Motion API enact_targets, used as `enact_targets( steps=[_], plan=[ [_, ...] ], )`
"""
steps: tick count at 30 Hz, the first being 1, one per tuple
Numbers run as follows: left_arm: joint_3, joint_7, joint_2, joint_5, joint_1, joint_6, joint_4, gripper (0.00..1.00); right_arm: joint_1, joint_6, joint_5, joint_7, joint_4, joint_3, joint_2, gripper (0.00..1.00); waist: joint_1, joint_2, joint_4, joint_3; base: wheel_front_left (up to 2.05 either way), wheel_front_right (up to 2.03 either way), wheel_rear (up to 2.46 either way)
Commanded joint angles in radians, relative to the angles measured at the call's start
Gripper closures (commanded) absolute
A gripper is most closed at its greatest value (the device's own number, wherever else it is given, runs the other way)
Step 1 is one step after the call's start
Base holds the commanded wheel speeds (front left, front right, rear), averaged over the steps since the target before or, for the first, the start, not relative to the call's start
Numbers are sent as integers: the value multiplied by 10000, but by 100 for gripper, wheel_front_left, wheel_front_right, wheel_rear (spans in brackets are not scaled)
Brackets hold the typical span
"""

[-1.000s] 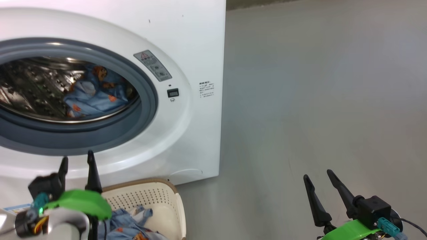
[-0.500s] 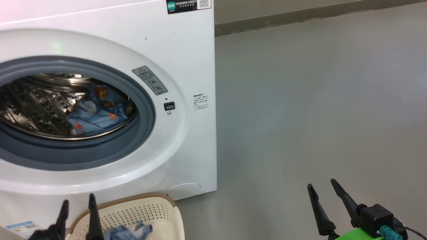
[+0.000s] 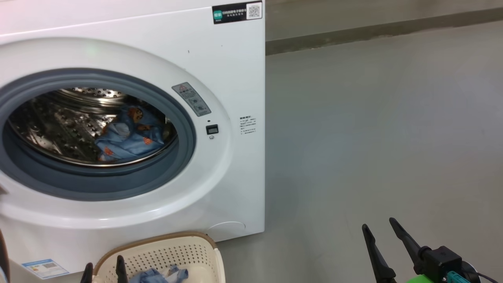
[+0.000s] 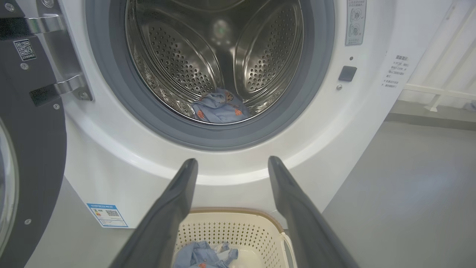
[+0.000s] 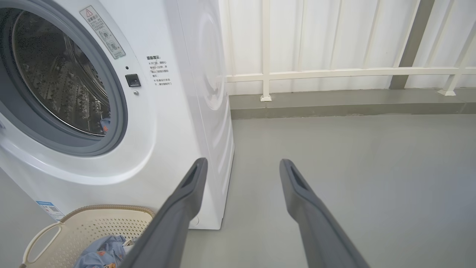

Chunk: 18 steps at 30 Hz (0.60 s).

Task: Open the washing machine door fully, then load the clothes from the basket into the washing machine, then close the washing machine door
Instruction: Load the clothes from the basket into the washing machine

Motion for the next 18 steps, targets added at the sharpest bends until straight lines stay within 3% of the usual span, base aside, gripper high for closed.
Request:
enact_targets(
  steps=[1, 18],
  plan=[
    [230, -64, 90, -65, -64, 113, -358, 0, -100, 14, -106, -49, -192, 300, -156, 0, 0, 0, 107, -96, 0, 0, 0],
    [127, -64, 90, -27, 630, 386, -929, 0, -30, 14, -80, -49, -160, 421, -263, 0, 0, 0, 433, -275, 0, 0, 0]
  ],
)
